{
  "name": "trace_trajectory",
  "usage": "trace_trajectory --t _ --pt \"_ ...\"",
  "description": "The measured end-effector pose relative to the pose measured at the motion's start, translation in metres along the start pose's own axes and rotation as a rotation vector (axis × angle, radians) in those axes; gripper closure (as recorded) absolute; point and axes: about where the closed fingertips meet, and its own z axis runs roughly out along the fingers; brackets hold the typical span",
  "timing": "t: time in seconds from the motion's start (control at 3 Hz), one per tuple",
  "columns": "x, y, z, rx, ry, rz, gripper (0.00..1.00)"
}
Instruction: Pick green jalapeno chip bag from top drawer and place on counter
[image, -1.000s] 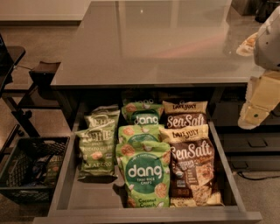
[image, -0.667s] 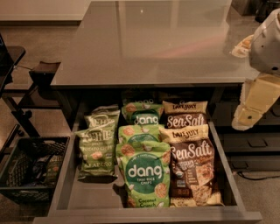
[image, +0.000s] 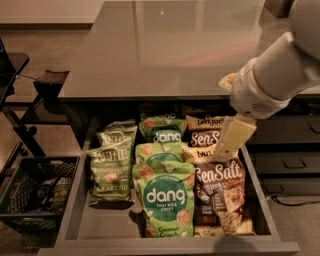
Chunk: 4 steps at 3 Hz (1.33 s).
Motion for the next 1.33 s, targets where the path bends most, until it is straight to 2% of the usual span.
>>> trace_trajectory --t 0.33,0.67,1.0,1.33 --pt "-0.017 -0.008 0.013 0.021 -0.057 -0.018 0.00" --pt "-0.018 -0.009 0.013 0.025 -0.059 -0.018 0.00" --pt "-0.029 0.003 0.035 0.003 -0.099 -0.028 0.00" --pt "-0.074 0.025 0.080 -0.068 -0.218 -0.065 0.00"
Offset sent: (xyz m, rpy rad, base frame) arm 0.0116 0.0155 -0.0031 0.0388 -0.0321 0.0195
